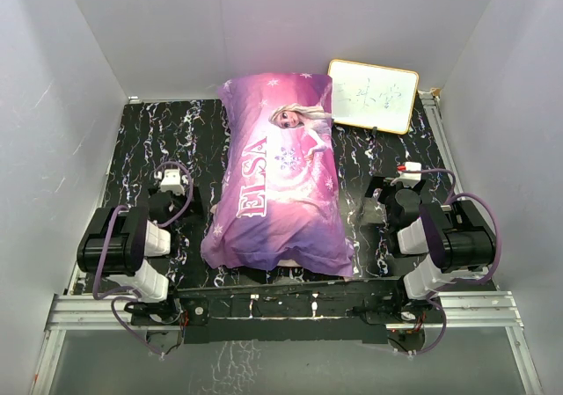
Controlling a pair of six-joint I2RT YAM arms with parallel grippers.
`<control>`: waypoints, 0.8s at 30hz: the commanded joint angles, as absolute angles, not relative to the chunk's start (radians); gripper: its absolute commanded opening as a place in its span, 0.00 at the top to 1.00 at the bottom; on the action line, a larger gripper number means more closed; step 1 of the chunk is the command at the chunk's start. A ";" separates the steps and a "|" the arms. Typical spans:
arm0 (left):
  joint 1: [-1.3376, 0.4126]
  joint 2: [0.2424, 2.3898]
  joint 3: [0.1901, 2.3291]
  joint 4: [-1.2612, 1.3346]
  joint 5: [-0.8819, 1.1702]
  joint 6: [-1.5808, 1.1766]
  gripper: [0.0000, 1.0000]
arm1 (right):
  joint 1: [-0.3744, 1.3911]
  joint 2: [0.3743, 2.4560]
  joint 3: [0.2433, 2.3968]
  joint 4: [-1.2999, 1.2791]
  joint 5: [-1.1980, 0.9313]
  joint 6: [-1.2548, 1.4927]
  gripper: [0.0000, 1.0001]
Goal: Remove the pillowcase from the pillow
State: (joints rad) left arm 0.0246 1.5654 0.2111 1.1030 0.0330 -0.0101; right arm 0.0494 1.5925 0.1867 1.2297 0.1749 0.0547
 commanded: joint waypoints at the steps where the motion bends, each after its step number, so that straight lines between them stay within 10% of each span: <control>1: 0.017 1.586 0.181 1.348 -0.027 0.006 0.03 | 0.045 1.587 0.195 1.284 0.188 0.058 0.02; 15: 0.018 1.411 0.325 0.989 -0.064 -0.005 0.03 | 0.045 1.584 0.191 1.295 0.182 0.057 0.02; 24: 0.018 1.344 0.692 0.316 0.423 0.182 0.03 | 0.045 1.328 0.444 0.766 0.402 0.204 0.02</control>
State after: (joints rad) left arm 0.0177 1.4124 0.4961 0.6857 0.1856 0.1135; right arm 0.0494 1.4380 0.3279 0.9161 0.2485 0.0952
